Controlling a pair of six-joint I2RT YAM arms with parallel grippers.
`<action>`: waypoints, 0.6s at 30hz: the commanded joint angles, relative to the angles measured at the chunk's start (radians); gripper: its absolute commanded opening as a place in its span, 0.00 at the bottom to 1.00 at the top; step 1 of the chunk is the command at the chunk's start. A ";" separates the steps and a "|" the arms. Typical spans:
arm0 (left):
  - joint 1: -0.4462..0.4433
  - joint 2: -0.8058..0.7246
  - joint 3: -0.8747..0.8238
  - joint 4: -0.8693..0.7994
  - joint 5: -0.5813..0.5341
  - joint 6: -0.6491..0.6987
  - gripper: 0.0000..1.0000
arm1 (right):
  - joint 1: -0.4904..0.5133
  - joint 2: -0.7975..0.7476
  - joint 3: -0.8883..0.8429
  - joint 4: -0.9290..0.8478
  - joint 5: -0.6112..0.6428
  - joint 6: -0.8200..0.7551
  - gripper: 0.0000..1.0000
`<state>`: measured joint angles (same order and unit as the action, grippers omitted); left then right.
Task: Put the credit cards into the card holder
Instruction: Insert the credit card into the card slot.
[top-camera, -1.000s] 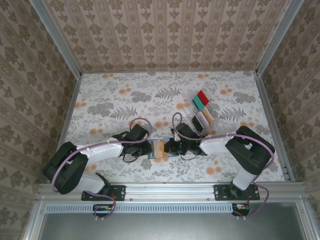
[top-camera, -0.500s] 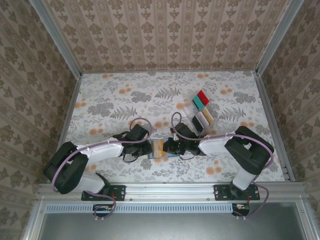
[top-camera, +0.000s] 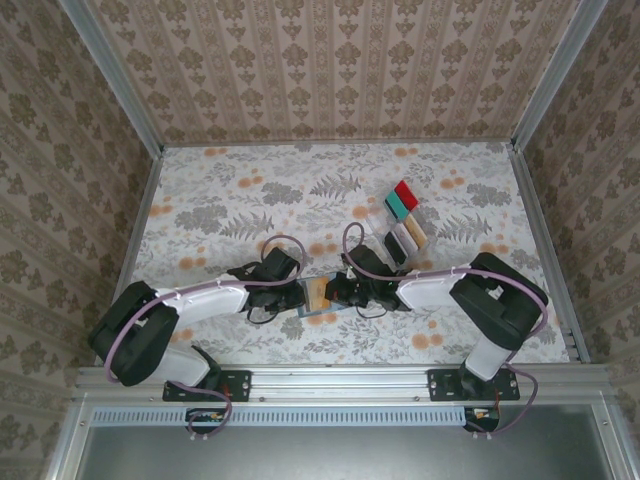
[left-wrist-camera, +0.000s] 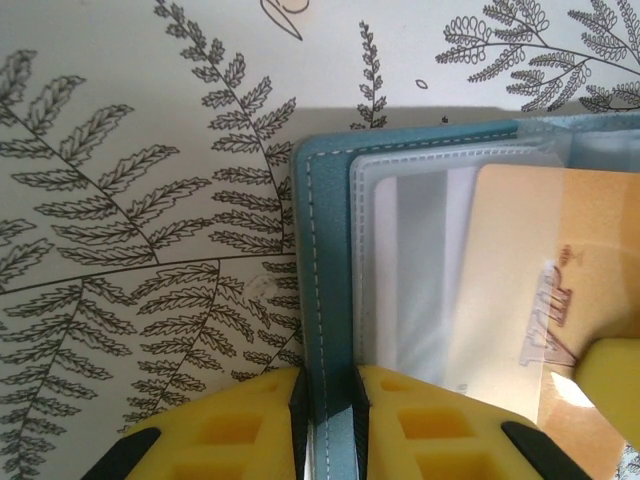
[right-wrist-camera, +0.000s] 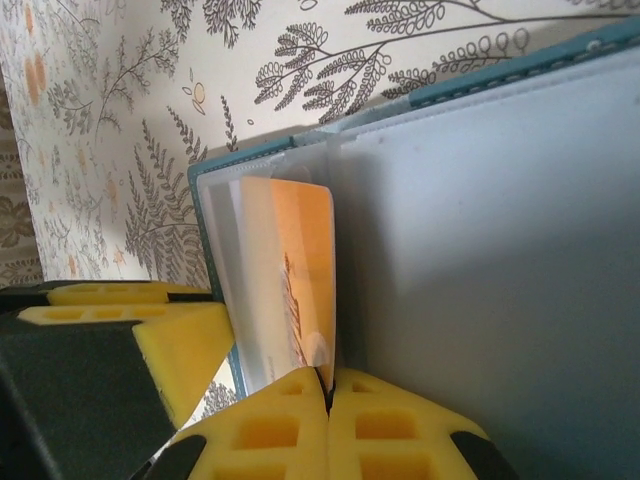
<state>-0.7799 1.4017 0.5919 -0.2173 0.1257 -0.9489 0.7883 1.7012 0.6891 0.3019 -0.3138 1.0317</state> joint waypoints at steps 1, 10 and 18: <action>-0.019 0.034 0.011 -0.010 0.007 0.010 0.22 | 0.014 0.059 0.033 -0.069 -0.028 -0.035 0.07; -0.019 0.022 0.018 -0.028 -0.014 0.021 0.25 | 0.016 0.051 0.139 -0.305 -0.027 -0.191 0.16; -0.018 -0.001 0.010 -0.039 -0.038 0.018 0.25 | 0.011 0.027 0.240 -0.532 0.080 -0.305 0.30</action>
<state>-0.7918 1.4014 0.5976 -0.2253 0.1070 -0.9459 0.7967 1.7344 0.8932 -0.0864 -0.2916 0.7948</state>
